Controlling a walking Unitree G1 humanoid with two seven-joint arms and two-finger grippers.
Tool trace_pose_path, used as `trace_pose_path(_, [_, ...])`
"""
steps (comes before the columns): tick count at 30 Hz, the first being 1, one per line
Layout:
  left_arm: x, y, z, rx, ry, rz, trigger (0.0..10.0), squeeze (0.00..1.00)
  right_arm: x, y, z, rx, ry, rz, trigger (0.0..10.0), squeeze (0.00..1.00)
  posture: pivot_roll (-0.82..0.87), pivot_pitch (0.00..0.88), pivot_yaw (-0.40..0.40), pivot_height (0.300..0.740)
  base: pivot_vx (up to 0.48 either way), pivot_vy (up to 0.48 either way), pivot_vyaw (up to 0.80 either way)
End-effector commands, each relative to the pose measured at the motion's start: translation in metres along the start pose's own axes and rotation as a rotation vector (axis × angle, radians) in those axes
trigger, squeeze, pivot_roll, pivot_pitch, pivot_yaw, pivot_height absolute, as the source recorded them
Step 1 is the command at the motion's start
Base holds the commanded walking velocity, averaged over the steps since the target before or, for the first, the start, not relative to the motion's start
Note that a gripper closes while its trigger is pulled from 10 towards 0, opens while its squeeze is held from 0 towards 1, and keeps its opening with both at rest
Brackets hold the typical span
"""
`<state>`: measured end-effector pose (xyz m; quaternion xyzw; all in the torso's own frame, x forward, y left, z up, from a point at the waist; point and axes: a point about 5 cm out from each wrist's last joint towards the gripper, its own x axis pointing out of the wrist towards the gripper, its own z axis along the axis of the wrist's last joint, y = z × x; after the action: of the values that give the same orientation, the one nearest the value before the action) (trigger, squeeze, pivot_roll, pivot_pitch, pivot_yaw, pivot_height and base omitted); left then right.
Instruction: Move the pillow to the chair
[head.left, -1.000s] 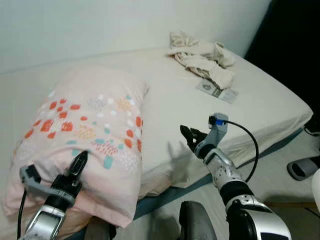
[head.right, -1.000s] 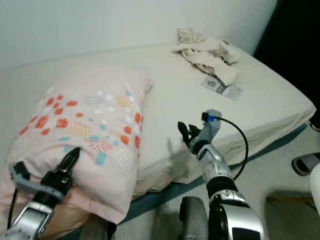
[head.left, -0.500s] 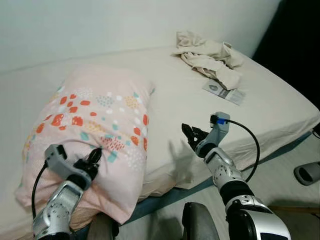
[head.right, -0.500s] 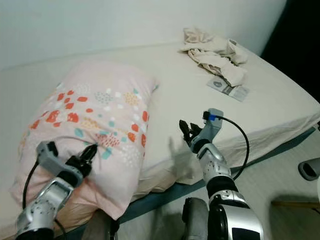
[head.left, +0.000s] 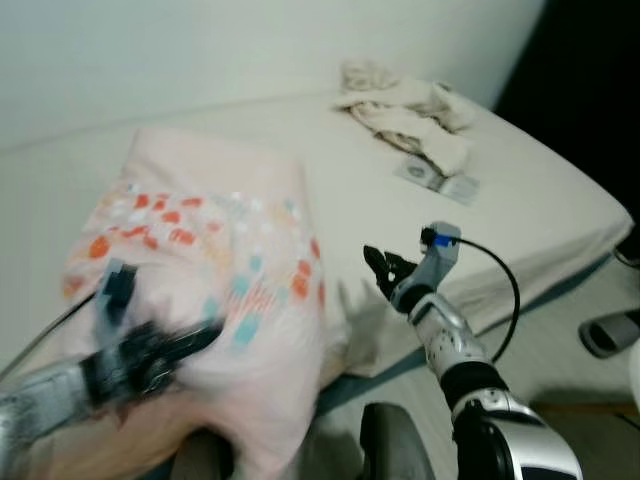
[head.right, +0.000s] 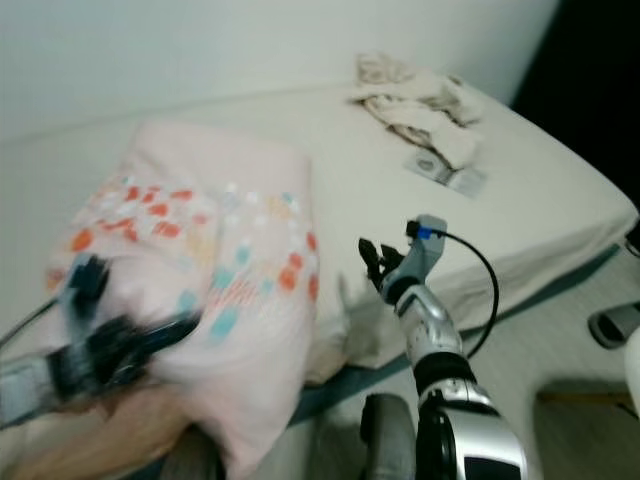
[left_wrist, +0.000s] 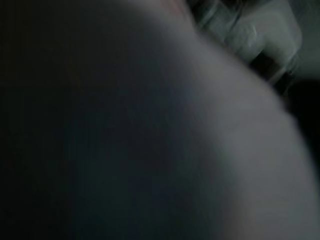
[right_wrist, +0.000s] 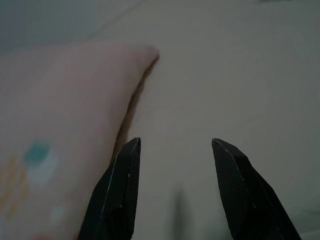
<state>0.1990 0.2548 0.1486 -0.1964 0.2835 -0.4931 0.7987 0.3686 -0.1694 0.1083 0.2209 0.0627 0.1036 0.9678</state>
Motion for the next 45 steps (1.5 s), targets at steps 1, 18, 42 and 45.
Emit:
trace_pose_path(1, [-0.012, -0.003, -0.018, 0.021, 0.214, -0.048, 0.0, 0.0, -0.001, 0.0, -0.006, 0.028, 0.015, -0.004, 10.0, 0.0, -0.02, 0.141, -0.061, 0.59, 0.0, 0.0, 0.0])
trace_pose_path(18, [-0.078, 0.085, -0.005, 0.558, 0.683, 0.877, 0.0, 0.0, 0.001, 0.004, -0.007, 0.031, 0.01, -0.01, 10.0, 0.0, -0.01, 0.146, -0.068, 0.59, 0.0, 0.0, 0.0])
trace_pose_path(42, [0.001, 0.075, -0.02, -0.078, -0.414, 0.792, 0.0, 0.0, 0.013, -0.014, 0.027, 0.171, 0.051, -0.176, 10.0, 1.0, 0.04, 0.24, -0.08, 0.59, 0.0, 0.0, 0.0])
trace_pose_path(45, [0.006, 0.07, -0.019, -0.037, -0.409, 0.791, 0.0, 0.0, 0.021, 0.009, 0.021, 0.174, 0.091, -0.064, 10.0, 1.0, 0.04, 0.251, -0.085, 0.59, 0.0, 0.0, 0.0])
